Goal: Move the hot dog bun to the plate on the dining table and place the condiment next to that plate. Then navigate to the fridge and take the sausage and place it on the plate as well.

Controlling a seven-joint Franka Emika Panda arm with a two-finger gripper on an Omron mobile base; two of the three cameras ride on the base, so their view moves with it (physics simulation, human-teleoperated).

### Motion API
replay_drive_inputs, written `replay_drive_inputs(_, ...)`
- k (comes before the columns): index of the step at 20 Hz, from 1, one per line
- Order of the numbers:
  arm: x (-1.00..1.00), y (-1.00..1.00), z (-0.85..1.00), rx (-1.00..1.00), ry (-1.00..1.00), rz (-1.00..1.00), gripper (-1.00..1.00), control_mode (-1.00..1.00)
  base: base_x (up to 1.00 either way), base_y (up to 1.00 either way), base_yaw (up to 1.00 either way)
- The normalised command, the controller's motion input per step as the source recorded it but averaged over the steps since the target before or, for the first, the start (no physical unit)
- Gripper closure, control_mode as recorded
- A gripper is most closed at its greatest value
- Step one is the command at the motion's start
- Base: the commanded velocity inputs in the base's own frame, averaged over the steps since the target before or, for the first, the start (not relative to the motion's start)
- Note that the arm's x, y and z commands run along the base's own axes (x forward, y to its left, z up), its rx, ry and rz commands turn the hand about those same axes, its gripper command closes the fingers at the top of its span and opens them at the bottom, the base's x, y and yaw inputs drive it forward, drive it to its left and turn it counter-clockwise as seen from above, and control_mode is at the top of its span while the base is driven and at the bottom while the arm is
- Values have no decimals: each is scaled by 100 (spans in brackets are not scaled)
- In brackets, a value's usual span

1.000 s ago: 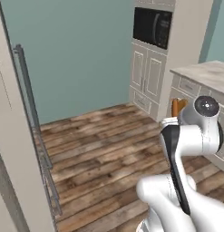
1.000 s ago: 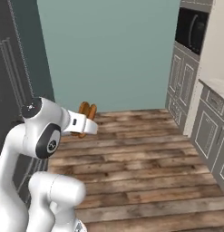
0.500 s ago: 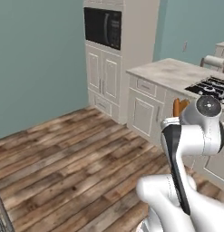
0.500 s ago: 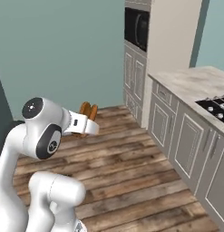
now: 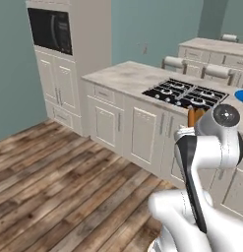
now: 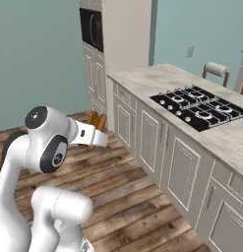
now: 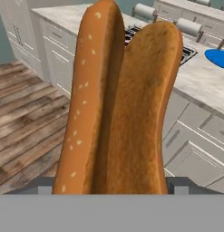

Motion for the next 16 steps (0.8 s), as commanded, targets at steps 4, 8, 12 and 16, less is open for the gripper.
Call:
replay_drive_inputs(4, 0, 0, 0, 0, 0, 0, 100, 100, -54, -92, -30)
replay_drive_inputs(8, 0, 0, 0, 0, 0, 0, 100, 100, -34, -100, -27)
replay_drive_inputs(12, 0, 0, 0, 0, 0, 0, 100, 100, -7, -100, -23)
replay_drive_inputs(16, 0, 0, 0, 0, 0, 0, 100, 100, 0, -100, -20)
